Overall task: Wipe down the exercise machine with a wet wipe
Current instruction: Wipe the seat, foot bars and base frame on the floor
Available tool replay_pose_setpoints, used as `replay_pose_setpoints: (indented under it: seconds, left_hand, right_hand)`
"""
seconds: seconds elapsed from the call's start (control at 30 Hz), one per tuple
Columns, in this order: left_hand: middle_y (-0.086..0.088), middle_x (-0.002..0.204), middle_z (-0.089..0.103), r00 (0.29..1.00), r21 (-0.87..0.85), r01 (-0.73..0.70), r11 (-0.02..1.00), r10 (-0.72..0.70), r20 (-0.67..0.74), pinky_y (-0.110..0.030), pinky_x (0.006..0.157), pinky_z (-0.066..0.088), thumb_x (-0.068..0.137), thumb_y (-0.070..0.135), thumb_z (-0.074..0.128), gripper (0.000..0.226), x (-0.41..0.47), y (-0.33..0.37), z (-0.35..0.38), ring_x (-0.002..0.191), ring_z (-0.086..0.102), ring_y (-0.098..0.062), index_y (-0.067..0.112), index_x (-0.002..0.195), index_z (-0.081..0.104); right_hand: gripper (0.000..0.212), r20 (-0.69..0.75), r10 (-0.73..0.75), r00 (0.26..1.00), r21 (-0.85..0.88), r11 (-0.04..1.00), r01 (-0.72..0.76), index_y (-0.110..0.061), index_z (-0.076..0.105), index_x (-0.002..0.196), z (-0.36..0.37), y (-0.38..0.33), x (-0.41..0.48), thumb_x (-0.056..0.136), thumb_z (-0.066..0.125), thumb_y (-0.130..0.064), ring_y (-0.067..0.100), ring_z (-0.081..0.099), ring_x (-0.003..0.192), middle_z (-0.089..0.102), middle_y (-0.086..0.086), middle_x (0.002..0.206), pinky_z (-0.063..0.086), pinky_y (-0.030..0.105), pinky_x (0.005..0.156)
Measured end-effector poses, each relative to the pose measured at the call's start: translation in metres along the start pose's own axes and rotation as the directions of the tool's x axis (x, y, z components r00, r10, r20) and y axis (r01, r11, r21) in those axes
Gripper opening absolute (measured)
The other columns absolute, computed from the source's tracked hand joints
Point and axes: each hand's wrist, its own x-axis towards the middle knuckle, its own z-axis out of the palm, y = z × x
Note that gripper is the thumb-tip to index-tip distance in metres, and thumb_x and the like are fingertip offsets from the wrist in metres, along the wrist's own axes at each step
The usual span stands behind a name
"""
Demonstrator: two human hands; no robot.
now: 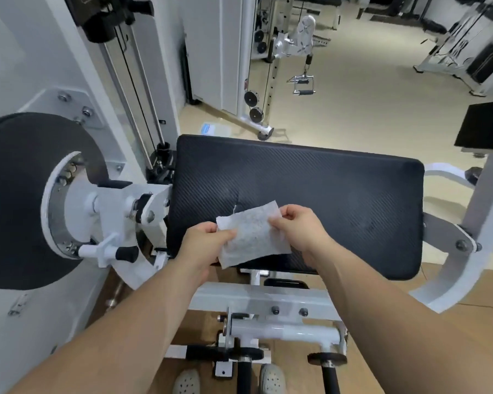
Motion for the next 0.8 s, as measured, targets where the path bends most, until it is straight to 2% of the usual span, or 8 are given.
replay_pose_setpoints:
  seconds: [0.07,0.17,0.33,0.43,0.53,0.63,0.73,0.8]
  left_hand:
    - [-0.008,0.095,0.076,0.996,-0.143,0.068,0.987,-0.075,-0.046,-0.043,0.079,0.059,0.085,0.017,0.078,0.025,0.005,-0.005,0.014,0.089,0.072,-0.029,-0.004,0.095,0.068]
    - [-0.008,0.101,0.078,0.981,-0.217,0.129,0.968,-0.156,-0.113,-0.044,0.087,0.061,0.089,0.016,0.076,0.012,0.013,-0.012,0.037,0.097,0.074,-0.028,0.010,0.099,0.072]
    - [-0.009,0.112,0.073,0.962,-0.260,0.186,0.948,-0.229,-0.145,-0.031,0.063,0.060,0.077,0.028,0.083,0.042,0.032,-0.014,0.064,0.093,0.074,-0.023,0.009,0.112,0.068]
    - [-0.011,0.094,0.070,0.962,-0.200,0.135,0.970,-0.177,-0.209,-0.031,0.060,0.060,0.085,0.026,0.080,0.026,0.039,-0.013,0.074,0.077,0.069,-0.022,0.010,0.086,0.059]
    - [-0.010,0.082,0.065,0.953,-0.170,0.116,0.979,-0.158,-0.259,-0.037,0.065,0.063,0.086,0.025,0.077,0.028,0.041,-0.016,0.076,0.072,0.065,-0.023,0.012,0.077,0.054]
    - [-0.012,0.074,0.061,0.960,-0.227,0.122,0.966,-0.173,-0.220,-0.039,0.065,0.063,0.089,0.016,0.073,0.028,0.040,-0.019,0.074,0.069,0.061,-0.025,0.011,0.070,0.053]
    - [-0.017,0.071,0.062,0.974,-0.209,0.109,0.972,-0.147,-0.174,-0.031,0.058,0.057,0.092,0.006,0.063,0.016,0.034,-0.016,0.068,0.066,0.058,-0.022,0.000,0.079,0.059]
    - [-0.023,0.080,0.070,0.984,-0.145,0.082,0.986,-0.103,-0.143,-0.042,0.068,0.064,0.094,0.008,0.060,0.016,0.029,-0.015,0.060,0.072,0.066,-0.025,-0.006,0.085,0.064]
  right_hand:
    - [0.014,0.030,-0.052,0.998,-0.085,0.995,0.054,-0.017,0.067,0.081,-0.006,-0.006,0.026,0.094,0.065,-0.021,0.013,0.055,0.070,0.063,-0.005,0.075,0.044,0.025,0.061]
    - [0.013,0.062,-0.156,0.986,-0.239,0.957,0.166,-0.016,0.067,0.084,-0.009,-0.018,0.063,0.094,0.061,-0.022,0.013,0.059,0.073,0.065,-0.005,0.080,0.046,0.025,0.060]
    - [0.010,0.044,-0.312,0.949,-0.416,0.858,0.302,-0.027,0.064,0.096,-0.003,-0.028,0.093,0.099,0.055,-0.024,0.012,0.061,0.082,0.065,-0.010,0.089,0.050,0.033,0.069]
    - [0.026,-0.002,-0.368,0.930,-0.420,0.844,0.334,-0.026,0.060,0.124,0.007,-0.010,0.084,0.098,0.059,-0.025,0.018,0.061,0.100,0.064,-0.004,0.112,0.050,0.036,0.082]
    - [0.046,-0.151,-0.609,0.779,-0.537,0.712,0.452,-0.017,0.057,0.136,0.017,0.017,0.062,0.091,0.064,-0.021,0.027,0.051,0.119,0.056,0.007,0.130,0.043,0.042,0.098]
    - [0.045,-0.057,-0.771,0.634,-0.592,0.537,0.601,-0.008,0.059,0.135,0.039,0.045,0.038,0.092,0.055,-0.023,0.034,0.051,0.126,0.055,0.014,0.137,0.040,0.048,0.105]
    - [0.049,0.108,-0.736,0.669,-0.582,0.498,0.643,-0.003,0.054,0.143,0.057,0.063,0.036,0.103,0.043,-0.030,0.036,0.043,0.141,0.048,0.018,0.151,0.040,0.053,0.114]
    - [0.059,0.124,-0.667,0.735,-0.613,0.531,0.585,-0.001,0.043,0.152,0.059,0.061,0.046,0.106,0.035,-0.038,0.038,0.026,0.153,0.033,0.021,0.163,0.029,0.054,0.123]
